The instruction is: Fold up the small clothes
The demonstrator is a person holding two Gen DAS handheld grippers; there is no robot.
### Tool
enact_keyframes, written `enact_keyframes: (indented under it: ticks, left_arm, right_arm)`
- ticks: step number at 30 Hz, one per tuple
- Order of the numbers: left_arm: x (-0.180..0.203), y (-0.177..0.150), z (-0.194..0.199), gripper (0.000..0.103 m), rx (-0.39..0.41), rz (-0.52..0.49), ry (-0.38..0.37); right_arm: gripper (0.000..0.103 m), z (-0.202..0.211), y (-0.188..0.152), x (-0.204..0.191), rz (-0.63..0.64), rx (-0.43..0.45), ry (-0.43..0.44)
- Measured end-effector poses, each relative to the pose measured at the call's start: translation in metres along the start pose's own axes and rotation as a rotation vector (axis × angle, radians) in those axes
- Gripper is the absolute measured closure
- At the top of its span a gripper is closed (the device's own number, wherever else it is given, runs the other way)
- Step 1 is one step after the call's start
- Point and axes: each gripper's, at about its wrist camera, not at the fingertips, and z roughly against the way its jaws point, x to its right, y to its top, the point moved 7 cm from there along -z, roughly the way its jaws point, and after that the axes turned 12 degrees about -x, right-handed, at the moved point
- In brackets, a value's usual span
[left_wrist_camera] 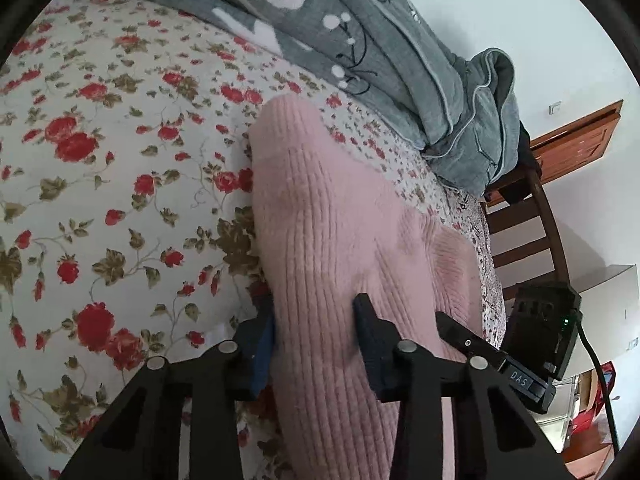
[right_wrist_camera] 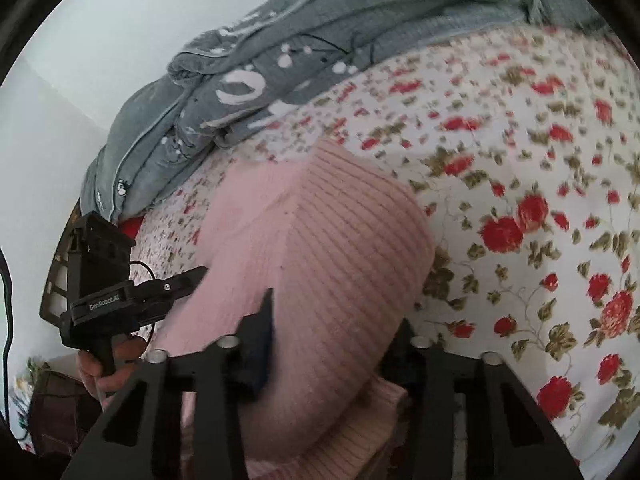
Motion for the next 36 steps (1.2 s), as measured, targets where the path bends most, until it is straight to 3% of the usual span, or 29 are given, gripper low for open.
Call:
enact_keyframes:
  ticks: [6,16,20,23,26,31,36]
  left_arm:
    - [0.010,-0.002,0.027,0.072,0.030,-0.019,-0.030]
    - [-0.012,0.024,0.077,0.073,0.097,-0.019,0.072]
    - [-0.036,0.029,0.066,0.072,0.064,0.018,0.122]
    - [-0.048,0.028,0.057,0.068,0.060,0.040,0.107]
    - [-0.054,0.028,0.053,0.063,0.056,0.054,0.090]
    - [-0.049,0.023,0.062,0.056,0.077,0.027,0.165]
    - [-0.034,0.021,0.081,0.051,0.123,-0.023,0.228]
  right_arm:
    - [0.070,0.011,0.004,-0.023,0.039,0.027,-0.005]
    - [0.071,-0.015,0.019,-0.069,0.071,0.018,0.099]
    - [0.070,-0.033,0.024,-0.067,0.082,-0.002,0.032]
    - [0.066,-0.040,0.025,-0.056,0.089,-0.008,0.005]
    - [0.055,-0.040,0.025,-0.047,0.086,-0.011,-0.013]
    - [0.050,-0.022,0.025,-0.047,0.055,0.007,-0.028]
    - [0.050,0.012,0.022,-0.058,0.132,0.091,-0.143]
